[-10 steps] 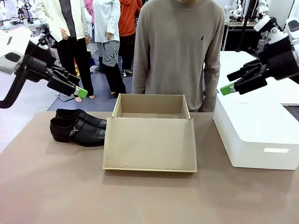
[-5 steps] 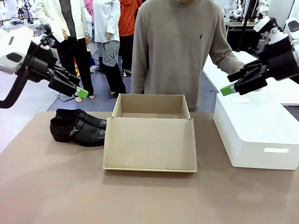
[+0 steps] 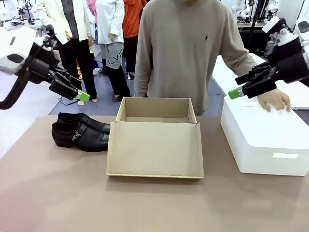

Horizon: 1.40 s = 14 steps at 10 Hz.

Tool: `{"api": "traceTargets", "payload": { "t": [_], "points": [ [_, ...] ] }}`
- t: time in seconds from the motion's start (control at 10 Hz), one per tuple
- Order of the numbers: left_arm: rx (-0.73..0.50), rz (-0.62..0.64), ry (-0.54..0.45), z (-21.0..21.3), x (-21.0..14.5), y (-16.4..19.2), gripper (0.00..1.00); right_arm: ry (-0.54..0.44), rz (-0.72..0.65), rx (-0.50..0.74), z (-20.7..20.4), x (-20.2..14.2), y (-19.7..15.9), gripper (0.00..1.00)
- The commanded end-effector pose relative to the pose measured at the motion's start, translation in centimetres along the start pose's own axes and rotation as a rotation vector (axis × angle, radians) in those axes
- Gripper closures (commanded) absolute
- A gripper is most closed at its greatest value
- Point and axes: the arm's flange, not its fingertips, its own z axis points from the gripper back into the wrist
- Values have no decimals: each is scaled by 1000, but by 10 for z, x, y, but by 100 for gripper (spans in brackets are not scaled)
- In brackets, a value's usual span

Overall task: Pack the shoes into the box.
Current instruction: Place one shoe of the Shoes into the Shoes Box.

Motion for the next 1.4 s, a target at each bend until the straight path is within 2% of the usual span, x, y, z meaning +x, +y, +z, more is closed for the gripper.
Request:
{"api": "traceTargets", "payload": {
  "t": [0.0,0.5,0.9,1.1,1.3],
  "points": [
    [6,-95,125,9,17,20,0,-12,10,8,-1,0,-2,0],
    [-99,-331,434,4,63,89,0,-12,10,8,-1,0,-2,0],
    [-148,-459,579,-27,69,149,0,-12,10,8,-1,0,-2,0],
    [-141,-398,653,-50,58,171,0,-12,10,8,-1,0,-2,0],
    [-171,-373,662,-66,50,180,0,-12,10,8,-1,0,-2,0]
  ]
}}
